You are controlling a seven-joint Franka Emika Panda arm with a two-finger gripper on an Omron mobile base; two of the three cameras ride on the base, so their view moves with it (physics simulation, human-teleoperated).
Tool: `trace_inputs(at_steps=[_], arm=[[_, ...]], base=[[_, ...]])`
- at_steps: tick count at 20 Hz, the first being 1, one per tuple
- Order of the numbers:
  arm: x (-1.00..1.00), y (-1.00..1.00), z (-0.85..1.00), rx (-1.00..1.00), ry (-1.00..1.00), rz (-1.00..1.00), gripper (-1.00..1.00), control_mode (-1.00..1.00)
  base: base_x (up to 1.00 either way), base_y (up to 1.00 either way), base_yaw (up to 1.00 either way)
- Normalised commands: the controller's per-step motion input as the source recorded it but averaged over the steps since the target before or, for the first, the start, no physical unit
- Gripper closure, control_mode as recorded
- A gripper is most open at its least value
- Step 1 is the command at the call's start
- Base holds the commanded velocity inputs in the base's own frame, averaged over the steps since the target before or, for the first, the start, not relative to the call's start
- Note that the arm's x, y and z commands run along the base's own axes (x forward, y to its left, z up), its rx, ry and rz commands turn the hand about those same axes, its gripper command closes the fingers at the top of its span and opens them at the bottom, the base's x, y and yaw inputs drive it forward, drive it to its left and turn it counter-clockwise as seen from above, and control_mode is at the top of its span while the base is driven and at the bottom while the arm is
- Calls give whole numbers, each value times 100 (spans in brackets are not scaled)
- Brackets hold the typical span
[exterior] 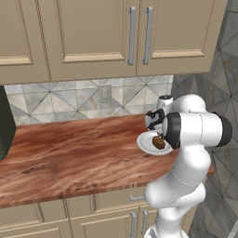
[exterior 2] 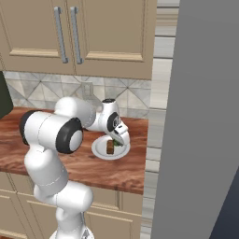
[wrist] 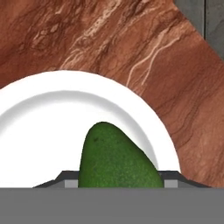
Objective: Pick the avocado and bread from the counter and place them on the plate. Then pick the jam from the cabinet and place it next to the plate. Lastly close the cabinet door.
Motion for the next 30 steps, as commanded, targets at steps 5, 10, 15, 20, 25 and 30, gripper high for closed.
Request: trace_inputs(at_steps=[5,10,15,20,25,30], arm=[[-2,0,-1,3,0,0,100,-100],[0,0,-13,3,0,0,100,-100],[0,0,-22,3,0,0,100,-100],[0,0,-12,1,0,0,-100,-100],[-2,0,2,0,0,0,-100,-100],[-5,0,28,0,-5,0,-100,-100]], base=[[0,0,0],[0,0,0],[0,0,0],[0,0,0],[0,0,0],[0,0,0]])
